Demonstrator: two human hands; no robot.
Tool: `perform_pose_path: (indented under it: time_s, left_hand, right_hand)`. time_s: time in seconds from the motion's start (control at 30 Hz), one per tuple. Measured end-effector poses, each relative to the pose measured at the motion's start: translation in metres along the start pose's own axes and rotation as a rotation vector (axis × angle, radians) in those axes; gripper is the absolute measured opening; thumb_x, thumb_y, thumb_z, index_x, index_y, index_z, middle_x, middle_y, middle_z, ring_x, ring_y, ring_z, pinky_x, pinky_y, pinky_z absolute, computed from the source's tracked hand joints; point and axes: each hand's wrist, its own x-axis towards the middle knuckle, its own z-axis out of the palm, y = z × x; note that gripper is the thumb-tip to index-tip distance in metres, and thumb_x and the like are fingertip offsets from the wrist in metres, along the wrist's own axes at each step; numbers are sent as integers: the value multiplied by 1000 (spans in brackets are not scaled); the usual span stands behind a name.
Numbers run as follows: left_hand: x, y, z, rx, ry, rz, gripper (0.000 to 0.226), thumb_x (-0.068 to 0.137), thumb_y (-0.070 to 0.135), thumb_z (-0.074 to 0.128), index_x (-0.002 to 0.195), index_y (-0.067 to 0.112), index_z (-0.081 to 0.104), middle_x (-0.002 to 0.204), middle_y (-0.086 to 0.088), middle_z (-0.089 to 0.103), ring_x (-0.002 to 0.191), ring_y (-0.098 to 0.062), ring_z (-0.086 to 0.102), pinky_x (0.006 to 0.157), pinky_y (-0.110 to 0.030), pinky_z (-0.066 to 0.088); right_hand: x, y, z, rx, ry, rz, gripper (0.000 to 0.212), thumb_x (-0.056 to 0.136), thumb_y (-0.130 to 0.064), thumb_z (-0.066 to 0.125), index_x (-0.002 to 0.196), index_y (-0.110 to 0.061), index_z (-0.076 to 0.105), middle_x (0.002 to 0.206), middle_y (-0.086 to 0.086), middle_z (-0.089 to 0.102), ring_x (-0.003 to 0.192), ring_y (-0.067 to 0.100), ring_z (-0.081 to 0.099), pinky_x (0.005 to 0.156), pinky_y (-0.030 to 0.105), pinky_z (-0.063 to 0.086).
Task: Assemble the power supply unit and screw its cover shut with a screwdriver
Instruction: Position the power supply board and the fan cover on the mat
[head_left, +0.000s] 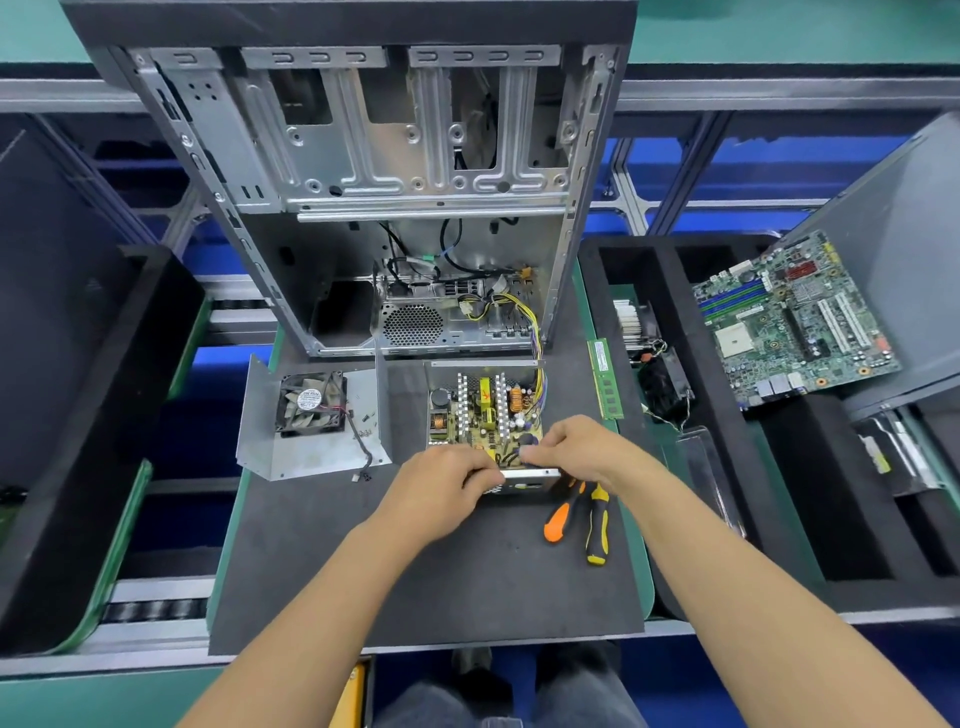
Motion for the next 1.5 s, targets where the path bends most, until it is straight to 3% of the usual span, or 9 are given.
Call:
perform_pose_path:
  time_s: [0.13,0.23,0.3,0.5,0.7,0.83,1.03,1.23,1.5]
  left_hand:
    - [1,0,0,11,-12,-13,20,100,38,56,105,29,72,101,12,69,96,-15,61,81,-34,48]
    - [3,1,0,65,-51,-26,22,102,41,50,114,33,68,109,13,65,104,-15,58,79,-34,45]
    - [4,2,-1,113,-101,-28,24,103,43,46,116,35,65,111,13,65,107,-15,56,77,-32,40]
    - [19,8,-17,7,-319,-83,27,98,51,52,112,32,66,104,6,67,97,-18,60,89,-37,51]
    - [35,10,-19,61,-455,-79,35,88,59,65,105,28,65,101,6,62,92,-16,57,80,-32,47]
    - [39,9,-20,88,-460,-116,42,84,61,69,99,21,66,95,2,64,88,-19,58,74,-32,46]
    - [37,8,-19,239,-488,-75,49,84,65,65,74,18,58,79,-4,55,78,-25,55,64,-34,44]
    - [31,4,-12,487,-408,-1,54,89,66,57,96,12,59,101,-5,61,93,-28,60,74,-38,50]
    - [25,-2,-1,505,-316,37,39,100,55,47,95,18,57,109,-5,62,104,-30,59,76,-38,44]
  right_hand:
    - [2,-3,-6,155,-108,102,37,82,-40,79,94,-5,75,67,2,52,54,13,42,50,22,38]
    - [6,-6,-2,254,-122,122,49,81,-33,82,108,5,70,83,9,55,65,15,48,51,21,45]
    - [7,-9,0,248,-158,109,40,79,-35,83,102,-5,70,90,10,56,76,18,52,54,21,48]
    - [10,-14,0,168,-176,100,40,90,-33,72,112,0,66,102,6,58,93,18,58,67,26,55]
    - [10,-18,0,242,-157,105,20,95,-21,67,85,-5,62,79,7,62,72,18,62,76,31,58]
    - [11,-20,5,310,-134,123,18,93,-18,69,91,-2,63,75,7,65,65,18,64,82,38,60]
    - [9,-18,-2,103,-120,23,31,87,-33,76,94,-4,67,88,7,61,79,20,60,84,36,60]
    - [13,-14,0,-112,-49,-79,31,87,-40,74,90,-12,61,72,-7,53,62,12,47,42,12,41]
    - [19,-17,-3,-284,-124,-120,19,91,-41,69,86,-23,65,83,-1,61,78,21,55,71,31,44]
